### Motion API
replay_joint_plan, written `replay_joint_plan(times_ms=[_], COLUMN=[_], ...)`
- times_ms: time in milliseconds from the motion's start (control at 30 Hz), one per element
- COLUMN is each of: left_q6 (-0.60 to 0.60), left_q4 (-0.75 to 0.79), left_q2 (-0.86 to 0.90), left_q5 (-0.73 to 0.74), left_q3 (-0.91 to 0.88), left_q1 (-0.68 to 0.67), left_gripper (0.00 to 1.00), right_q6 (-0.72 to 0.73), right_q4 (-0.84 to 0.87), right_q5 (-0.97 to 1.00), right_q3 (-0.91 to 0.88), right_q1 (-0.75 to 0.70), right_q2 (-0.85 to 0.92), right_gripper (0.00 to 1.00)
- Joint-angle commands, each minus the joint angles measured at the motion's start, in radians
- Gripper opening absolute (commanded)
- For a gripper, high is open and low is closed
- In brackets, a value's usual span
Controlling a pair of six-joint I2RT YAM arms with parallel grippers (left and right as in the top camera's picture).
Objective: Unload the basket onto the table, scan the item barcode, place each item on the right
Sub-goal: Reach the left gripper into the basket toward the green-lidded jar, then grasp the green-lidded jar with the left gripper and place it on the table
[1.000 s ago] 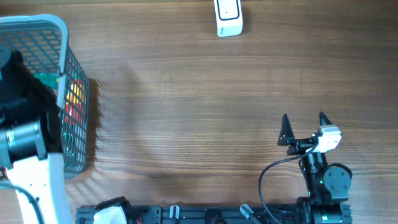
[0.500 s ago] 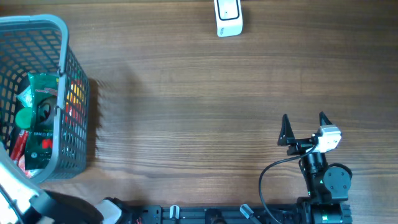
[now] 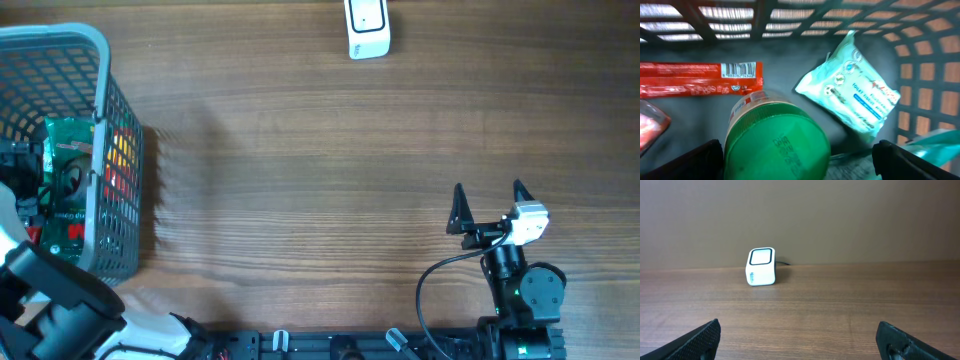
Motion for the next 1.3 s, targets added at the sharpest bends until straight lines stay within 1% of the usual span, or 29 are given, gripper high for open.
replay_joint_plan(times_ms=[0, 167, 300, 533, 600, 633, 667, 767, 800, 833, 867, 1067, 1267], left_q6=[-0.013, -0.013, -0.013, -0.013, -0.013, -0.013, -0.013, -0.002, 0.034, 0.045, 0.063, 0.066, 0.066], left_q4=[0.003, 0.022, 0.028, 0.066, 0.055, 0.044, 0.037, 0.012, 0.005, -0.001, -0.007, -0.056, -0.056], left_q2=[0.036, 0.051, 0.100, 0.107, 0.107, 0.107, 0.106, 0.097, 0.078, 0.061, 0.036, -0.144, -0.333], left_q5=[0.003, -0.022, -0.071, -0.076, -0.075, -0.075, -0.075, -0.075, -0.075, -0.076, -0.075, -0.075, -0.069], left_q3=[0.005, 0.005, 0.005, 0.005, 0.005, 0.005, 0.005, 0.005, 0.006, 0.009, 0.017, 0.089, 0.098], left_q1=[-0.011, -0.034, -0.050, -0.050, -0.050, -0.050, -0.050, -0.049, -0.050, -0.049, -0.048, -0.048, -0.048], left_gripper=[1.00, 1.00, 1.00, 0.99, 0.93, 0.85, 0.81, 0.74, 0.70, 0.69, 0.69, 0.71, 0.71], right_q6=[0.017, 0.017, 0.017, 0.017, 0.017, 0.017, 0.017, 0.017, 0.017, 0.017, 0.017, 0.017, 0.017], right_q4=[0.004, 0.004, 0.004, 0.004, 0.004, 0.004, 0.004, 0.004, 0.004, 0.004, 0.004, 0.004, 0.004], right_q5=[-0.016, -0.016, -0.016, -0.016, -0.016, -0.016, -0.016, -0.016, -0.016, -0.016, -0.016, -0.016, -0.016], right_q3=[-0.001, -0.001, -0.001, -0.001, -0.001, -0.001, -0.001, -0.001, -0.001, -0.001, -0.001, -0.001, -0.001], right_q1=[-0.004, -0.004, -0.004, -0.004, -0.004, -0.004, -0.004, -0.004, -0.004, -0.004, -0.004, -0.004, -0.004], right_q2=[0.000, 0.000, 0.000, 0.000, 0.000, 0.000, 0.000, 0.000, 0.000, 0.000, 0.000, 0.000, 0.000], right_gripper=[1.00, 1.00, 1.00, 1.00, 1.00, 1.00, 1.00, 1.00, 1.00, 1.00, 1.00, 1.00, 1.00])
